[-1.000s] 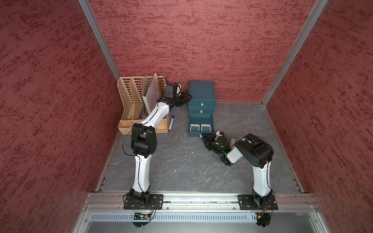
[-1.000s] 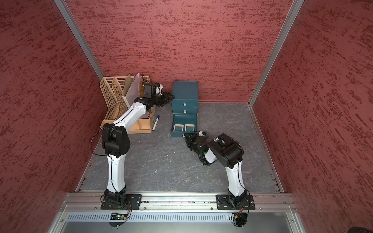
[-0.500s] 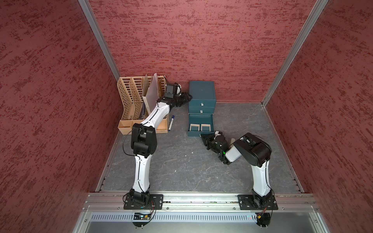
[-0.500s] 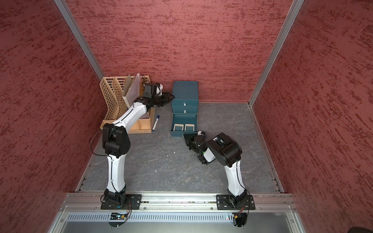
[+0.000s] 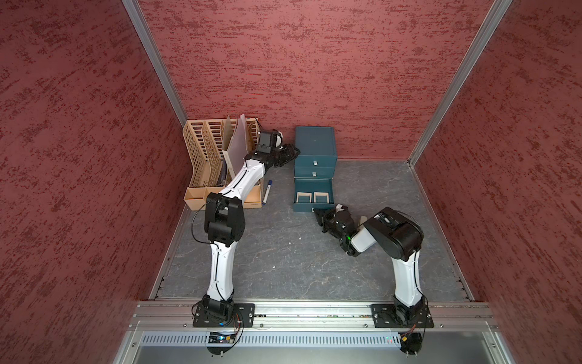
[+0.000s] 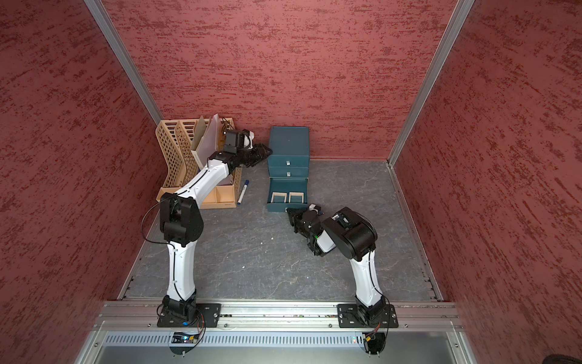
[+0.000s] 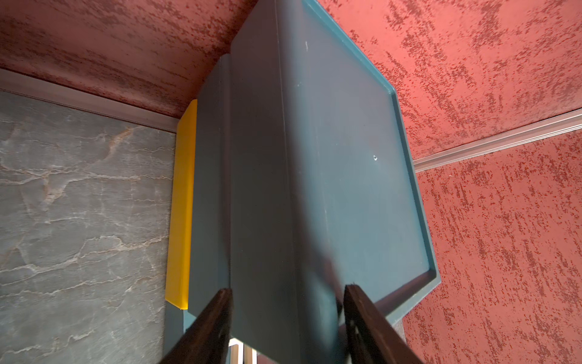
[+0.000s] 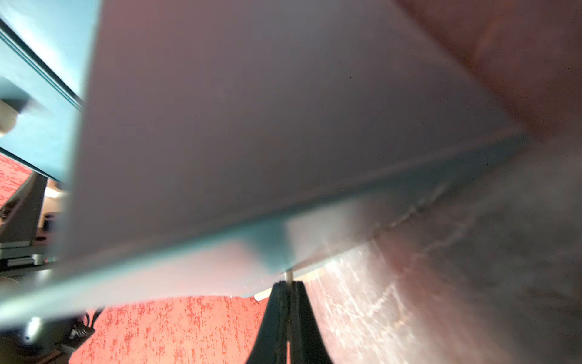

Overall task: Place the brooch boxes into the drawer by color
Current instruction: Close the drawer in the storage box.

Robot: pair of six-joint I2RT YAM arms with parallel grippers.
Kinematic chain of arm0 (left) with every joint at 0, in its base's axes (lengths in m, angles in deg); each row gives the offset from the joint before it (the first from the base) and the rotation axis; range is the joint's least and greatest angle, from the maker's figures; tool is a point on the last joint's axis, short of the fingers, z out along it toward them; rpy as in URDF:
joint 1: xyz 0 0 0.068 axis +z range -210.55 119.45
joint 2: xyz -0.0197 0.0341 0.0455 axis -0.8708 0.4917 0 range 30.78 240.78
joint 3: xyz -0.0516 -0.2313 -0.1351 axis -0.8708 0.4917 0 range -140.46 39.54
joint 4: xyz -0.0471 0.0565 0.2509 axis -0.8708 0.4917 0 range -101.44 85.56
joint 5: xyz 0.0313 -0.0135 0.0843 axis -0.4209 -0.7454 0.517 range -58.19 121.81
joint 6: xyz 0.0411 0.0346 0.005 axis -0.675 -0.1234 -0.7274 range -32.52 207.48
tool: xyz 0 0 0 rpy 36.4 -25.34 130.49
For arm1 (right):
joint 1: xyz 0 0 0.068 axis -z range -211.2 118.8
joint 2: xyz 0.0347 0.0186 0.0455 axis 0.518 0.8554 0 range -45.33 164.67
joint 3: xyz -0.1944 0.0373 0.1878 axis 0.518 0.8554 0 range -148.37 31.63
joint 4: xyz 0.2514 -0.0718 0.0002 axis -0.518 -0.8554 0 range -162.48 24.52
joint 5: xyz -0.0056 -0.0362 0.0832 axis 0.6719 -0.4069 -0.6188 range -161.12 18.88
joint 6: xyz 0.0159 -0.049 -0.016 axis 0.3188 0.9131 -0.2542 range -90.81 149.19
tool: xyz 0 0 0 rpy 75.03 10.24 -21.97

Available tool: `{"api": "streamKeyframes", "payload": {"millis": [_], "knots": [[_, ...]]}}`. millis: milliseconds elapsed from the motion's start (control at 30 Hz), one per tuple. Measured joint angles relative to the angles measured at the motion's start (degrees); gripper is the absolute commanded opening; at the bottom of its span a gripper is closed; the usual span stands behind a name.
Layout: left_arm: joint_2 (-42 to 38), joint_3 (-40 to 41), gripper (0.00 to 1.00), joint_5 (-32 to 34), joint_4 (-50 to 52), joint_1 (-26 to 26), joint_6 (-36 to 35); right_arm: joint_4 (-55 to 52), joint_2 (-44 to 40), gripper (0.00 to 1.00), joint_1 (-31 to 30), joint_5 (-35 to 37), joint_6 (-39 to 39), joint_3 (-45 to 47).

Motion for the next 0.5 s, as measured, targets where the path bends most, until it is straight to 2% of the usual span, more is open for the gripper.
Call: {"api": "streamKeyframes", "payload": {"millis": [500], "knots": [[0.0, 0.0, 0.59, 0.0, 0.0, 0.0, 0.0, -4.8, 3.5, 0.00, 0.8, 2.3, -1.2, -7.9]]}}
